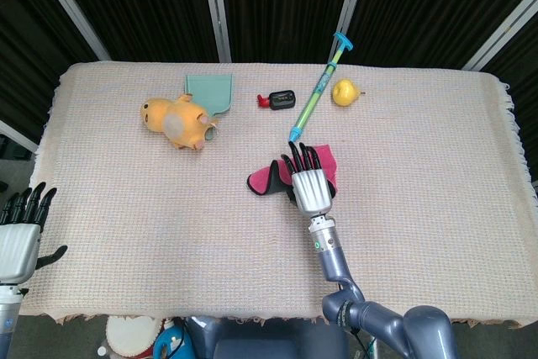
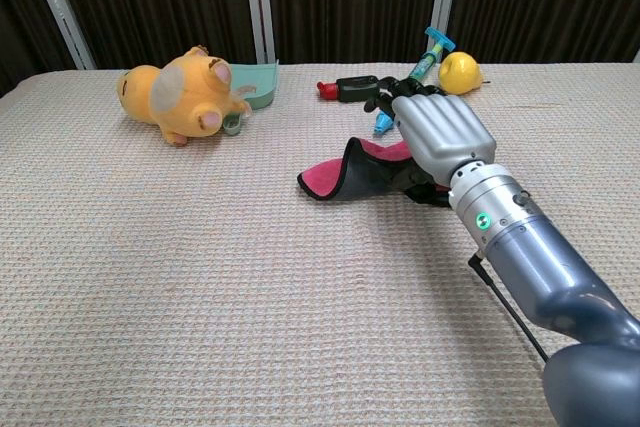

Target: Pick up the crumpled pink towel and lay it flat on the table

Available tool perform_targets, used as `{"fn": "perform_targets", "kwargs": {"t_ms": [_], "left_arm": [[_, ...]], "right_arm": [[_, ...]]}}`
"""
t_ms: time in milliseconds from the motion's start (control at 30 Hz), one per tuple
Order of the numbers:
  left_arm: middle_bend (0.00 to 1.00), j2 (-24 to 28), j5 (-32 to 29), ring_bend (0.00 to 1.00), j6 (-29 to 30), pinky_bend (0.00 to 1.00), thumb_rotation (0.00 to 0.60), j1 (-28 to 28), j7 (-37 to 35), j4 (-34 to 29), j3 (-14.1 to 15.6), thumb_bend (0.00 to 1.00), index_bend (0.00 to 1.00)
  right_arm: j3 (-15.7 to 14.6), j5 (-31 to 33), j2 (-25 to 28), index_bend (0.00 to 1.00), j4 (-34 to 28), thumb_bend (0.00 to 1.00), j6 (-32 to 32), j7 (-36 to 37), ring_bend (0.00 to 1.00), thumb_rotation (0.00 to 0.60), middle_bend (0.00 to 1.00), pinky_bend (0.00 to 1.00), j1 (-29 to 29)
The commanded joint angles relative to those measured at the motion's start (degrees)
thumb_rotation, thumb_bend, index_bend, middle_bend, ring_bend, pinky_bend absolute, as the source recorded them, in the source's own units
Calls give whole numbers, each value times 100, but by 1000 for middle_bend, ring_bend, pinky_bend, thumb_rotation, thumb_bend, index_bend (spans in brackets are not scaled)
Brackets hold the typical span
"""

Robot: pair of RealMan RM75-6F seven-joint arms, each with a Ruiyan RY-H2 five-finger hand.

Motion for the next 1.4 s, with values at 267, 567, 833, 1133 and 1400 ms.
{"fn": "perform_targets", "kwargs": {"t_ms": [267,567,833,1133,1400], "left_arm": [[0,-7,22,0,-2,69,600,0,8,-14,15,0,0],[0,-16,34,0,-2,69,600,-2,32,-14,20,0,0],[0,-35,46,0,-23,69,600,-10,45,3,33,0,0],[0,-37,60,0,-31,69,600,-11,41,-2,45,0,0],[0,-35,79,0,-28,69,600,-13,52,-39,53,0,0]], "right_arm": [[-37,13,43,511,-69,413,115,29,64,600,168,103,-54],[-47,18,-23,555,107,438,114,199,70,600,182,103,-11],[-90,-8,-27,563,124,530,127,252,71,600,182,103,6],[-192,-91,100,570,-67,552,214,290,75,600,183,103,-55],[-192,-235,451,570,-651,553,454,177,76,600,185,103,-92]]}}
